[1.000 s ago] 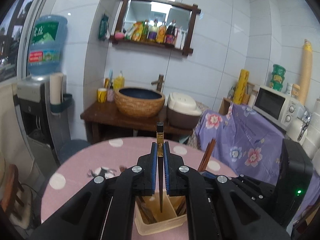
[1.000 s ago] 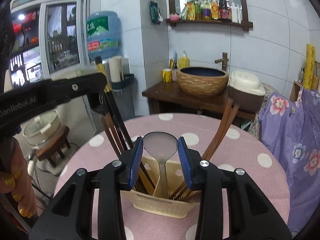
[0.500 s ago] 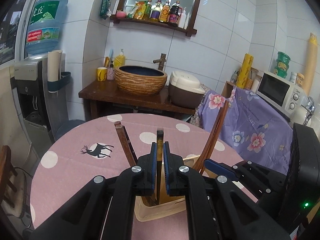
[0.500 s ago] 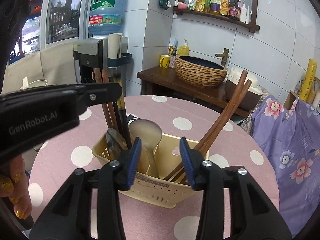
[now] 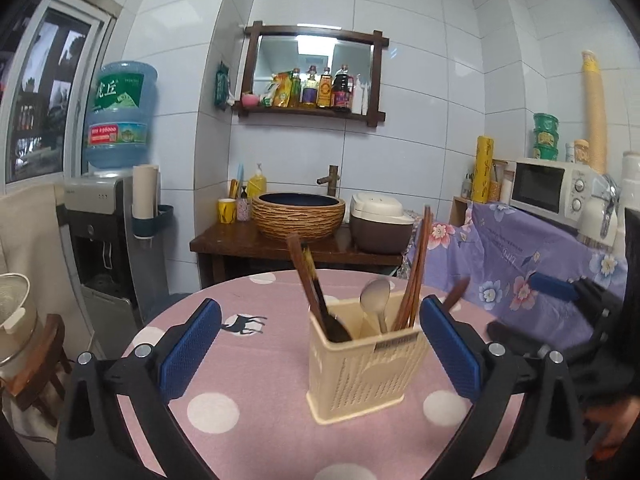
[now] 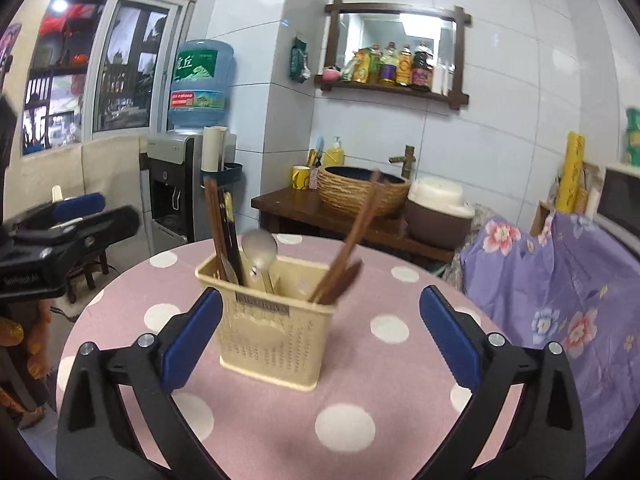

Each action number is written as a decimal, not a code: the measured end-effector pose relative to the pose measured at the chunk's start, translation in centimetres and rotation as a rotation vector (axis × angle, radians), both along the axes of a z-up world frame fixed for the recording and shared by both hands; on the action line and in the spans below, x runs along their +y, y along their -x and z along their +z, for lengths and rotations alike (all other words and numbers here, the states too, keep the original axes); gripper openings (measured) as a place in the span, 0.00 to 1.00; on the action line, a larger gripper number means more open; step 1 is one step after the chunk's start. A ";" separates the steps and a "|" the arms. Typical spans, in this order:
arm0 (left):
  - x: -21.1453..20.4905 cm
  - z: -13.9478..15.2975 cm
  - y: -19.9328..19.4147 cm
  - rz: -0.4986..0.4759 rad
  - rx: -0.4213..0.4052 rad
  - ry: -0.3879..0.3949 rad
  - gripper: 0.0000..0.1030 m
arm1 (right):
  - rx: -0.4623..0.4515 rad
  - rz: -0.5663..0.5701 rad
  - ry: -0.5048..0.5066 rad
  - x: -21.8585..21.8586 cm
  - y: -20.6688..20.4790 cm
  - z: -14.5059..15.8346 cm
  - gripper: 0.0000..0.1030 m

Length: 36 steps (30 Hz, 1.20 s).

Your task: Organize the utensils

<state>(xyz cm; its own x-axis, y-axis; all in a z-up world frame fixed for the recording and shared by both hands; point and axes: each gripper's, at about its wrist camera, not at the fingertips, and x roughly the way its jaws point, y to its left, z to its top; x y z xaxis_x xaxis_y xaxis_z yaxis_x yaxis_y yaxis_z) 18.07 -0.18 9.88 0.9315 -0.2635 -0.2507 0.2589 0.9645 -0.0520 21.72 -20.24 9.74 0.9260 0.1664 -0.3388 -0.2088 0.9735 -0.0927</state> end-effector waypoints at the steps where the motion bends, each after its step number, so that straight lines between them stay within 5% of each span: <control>1: 0.1 -1.0 0.8 0.005 -0.005 -0.015 0.95 | 0.013 -0.015 -0.018 -1.0 0.6 -0.8 0.94; 8: 0.4 -7.3 5.8 0.029 0.052 -0.028 0.95 | 0.109 -0.108 -0.134 -4.8 5.2 -7.6 0.94; 16: 0.3 -11.2 11.4 0.052 0.099 0.011 0.95 | 0.133 -0.101 -0.147 -2.7 12.3 -13.4 0.94; 25: 1.5 -11.8 16.8 0.084 0.043 0.026 0.95 | 0.026 -0.019 -0.211 -1.2 19.1 -12.5 0.94; 36: 1.8 -11.3 18.0 0.093 -0.014 0.064 0.95 | -0.033 -0.011 -0.178 0.0 20.6 -11.3 0.94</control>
